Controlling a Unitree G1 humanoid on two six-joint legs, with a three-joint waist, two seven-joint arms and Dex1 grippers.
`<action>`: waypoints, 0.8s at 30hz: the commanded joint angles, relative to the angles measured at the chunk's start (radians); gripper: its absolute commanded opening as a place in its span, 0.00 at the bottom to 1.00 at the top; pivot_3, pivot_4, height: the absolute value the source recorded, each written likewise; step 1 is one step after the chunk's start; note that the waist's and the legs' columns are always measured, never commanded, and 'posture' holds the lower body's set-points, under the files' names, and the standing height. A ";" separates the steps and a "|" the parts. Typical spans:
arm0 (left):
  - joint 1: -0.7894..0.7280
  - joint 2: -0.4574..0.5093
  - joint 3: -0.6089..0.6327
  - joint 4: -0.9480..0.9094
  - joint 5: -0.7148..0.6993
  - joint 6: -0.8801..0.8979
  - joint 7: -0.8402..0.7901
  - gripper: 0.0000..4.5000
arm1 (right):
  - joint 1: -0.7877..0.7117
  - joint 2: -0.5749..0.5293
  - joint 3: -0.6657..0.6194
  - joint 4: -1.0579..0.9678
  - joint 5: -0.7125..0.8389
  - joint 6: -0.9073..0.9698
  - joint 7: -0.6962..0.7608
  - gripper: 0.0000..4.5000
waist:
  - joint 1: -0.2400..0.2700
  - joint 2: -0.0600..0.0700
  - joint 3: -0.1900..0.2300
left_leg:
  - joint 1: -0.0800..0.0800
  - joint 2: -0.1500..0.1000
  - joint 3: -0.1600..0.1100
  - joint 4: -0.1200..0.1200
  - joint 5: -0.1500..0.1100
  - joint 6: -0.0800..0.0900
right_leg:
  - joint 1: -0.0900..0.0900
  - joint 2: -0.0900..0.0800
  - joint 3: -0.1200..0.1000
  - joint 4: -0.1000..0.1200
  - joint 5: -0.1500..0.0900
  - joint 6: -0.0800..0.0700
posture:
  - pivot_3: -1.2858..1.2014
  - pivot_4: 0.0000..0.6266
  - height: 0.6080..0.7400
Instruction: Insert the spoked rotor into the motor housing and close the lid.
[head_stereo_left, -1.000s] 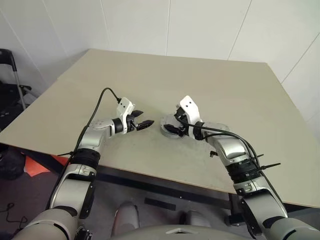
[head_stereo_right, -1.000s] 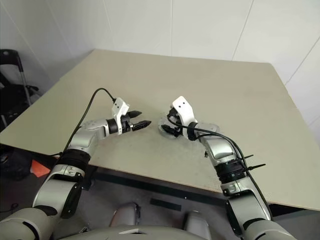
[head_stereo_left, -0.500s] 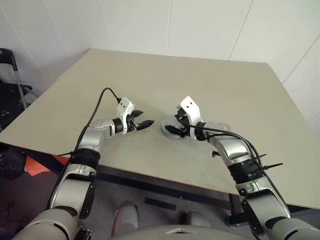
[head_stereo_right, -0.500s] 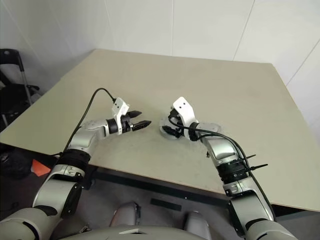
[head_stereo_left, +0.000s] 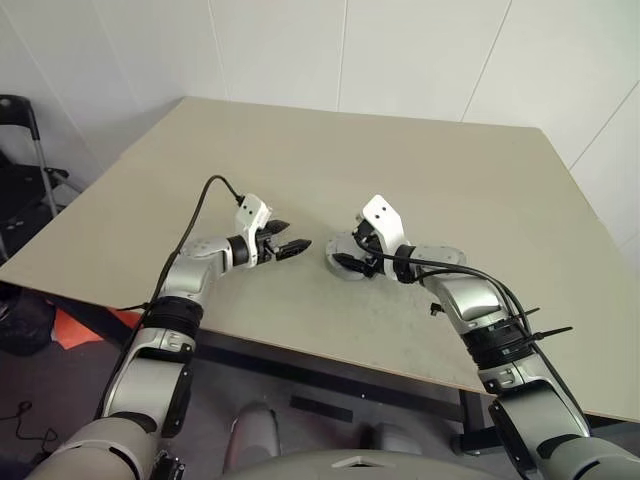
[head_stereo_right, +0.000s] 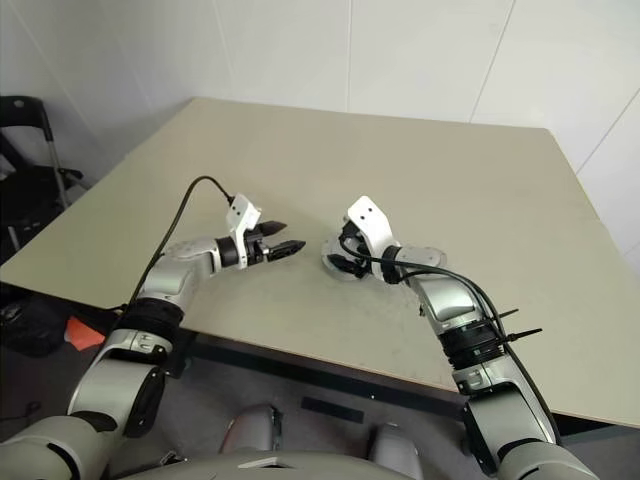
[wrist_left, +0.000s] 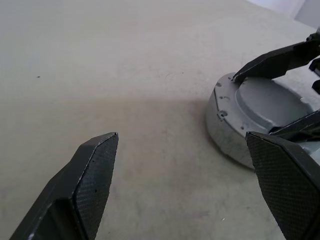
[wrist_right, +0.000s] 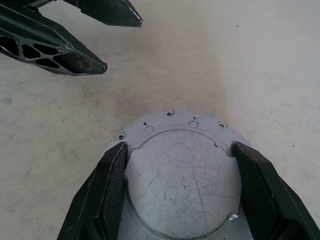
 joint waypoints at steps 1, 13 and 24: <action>-0.062 -0.064 0.037 -0.033 -0.070 0.084 0.039 0.87 | 0.014 -0.015 0.015 0.018 -0.038 0.013 -0.008 0.71 | 0.000 0.000 0.000 | 0.000 0.000 0.000 0.000 0.000 0.000 | 0.000 0.000 0.000 0.000 0.000 0.000 | 0.52 0.00 1.00; -0.193 -0.174 0.064 0.172 -0.080 0.098 0.090 0.01 | 0.015 -0.018 0.013 0.008 -0.037 0.014 -0.023 0.71 | -0.004 0.000 0.000 | 0.001 0.000 0.000 0.000 0.000 0.001 | 0.001 0.000 0.000 -0.001 0.000 0.000 | 0.52 0.00 1.00; -0.163 -0.151 -0.054 0.183 0.029 0.163 0.083 0.01 | 0.019 -0.022 0.003 0.005 -0.038 0.012 -0.040 0.71 | -0.001 0.000 0.000 | 0.002 0.000 -0.001 0.000 0.000 0.001 | 0.004 0.000 -0.001 -0.002 0.000 0.000 | 0.52 0.00 1.00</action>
